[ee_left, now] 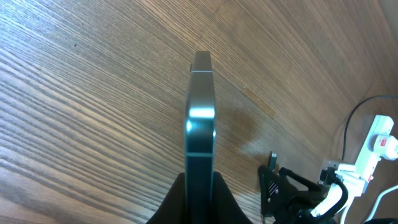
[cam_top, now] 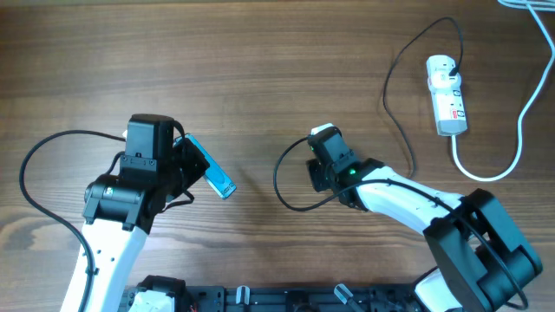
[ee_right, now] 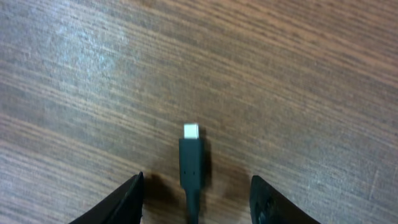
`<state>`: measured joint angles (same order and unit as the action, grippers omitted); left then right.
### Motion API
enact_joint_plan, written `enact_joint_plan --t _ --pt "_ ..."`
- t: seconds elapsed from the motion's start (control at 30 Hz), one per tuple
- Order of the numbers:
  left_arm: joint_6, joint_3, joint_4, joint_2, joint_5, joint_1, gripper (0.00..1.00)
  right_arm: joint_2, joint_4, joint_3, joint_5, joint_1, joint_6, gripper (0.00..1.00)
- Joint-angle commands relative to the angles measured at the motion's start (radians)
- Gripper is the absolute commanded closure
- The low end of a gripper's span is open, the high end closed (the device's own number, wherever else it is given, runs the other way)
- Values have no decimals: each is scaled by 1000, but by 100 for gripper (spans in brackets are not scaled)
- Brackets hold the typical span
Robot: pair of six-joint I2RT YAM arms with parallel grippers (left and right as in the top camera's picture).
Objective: Plug charger to phone and switch on socket
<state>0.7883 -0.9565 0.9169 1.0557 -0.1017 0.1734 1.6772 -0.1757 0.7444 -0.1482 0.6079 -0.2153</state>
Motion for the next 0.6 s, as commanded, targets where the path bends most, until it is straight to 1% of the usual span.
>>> enact_joint_plan --t 0.0,0.03,0.1,0.13,0.2,0.23,0.27,0.33,0.47,0.53,0.57 --pt "9 -5 -7 -2 10 -8 96 97 -21 -12 -27 2 5 62" --pt "9 -5 -7 -2 10 -8 96 128 -35 -13 -12 2 10 68" --pt "9 -5 -7 -2 10 -8 95 139 -72 -13 -8 2 31 75" --pt "9 -5 -7 -2 10 -8 95 139 -82 -13 16 2 32 75" --pt "9 -5 -7 -2 10 -8 94 139 -100 -13 18 2 29 64" --pt "9 -5 -7 -2 10 -8 94 139 -121 -13 17 2 29 63" --pt "9 -5 -7 -2 10 -8 94 139 -149 -13 14 2 26 63" --pt "9 -5 -6 -2 10 -8 94 139 -183 -13 18 2 2 71" --pt "9 -5 -3 -2 10 -8 92 139 -253 -13 72 2 -10 72" --pt "9 -5 -3 -2 10 -8 92 139 -257 -13 72 2 -20 72" --pt "9 -5 -3 -2 10 -8 92 139 -251 -13 71 2 -20 74"
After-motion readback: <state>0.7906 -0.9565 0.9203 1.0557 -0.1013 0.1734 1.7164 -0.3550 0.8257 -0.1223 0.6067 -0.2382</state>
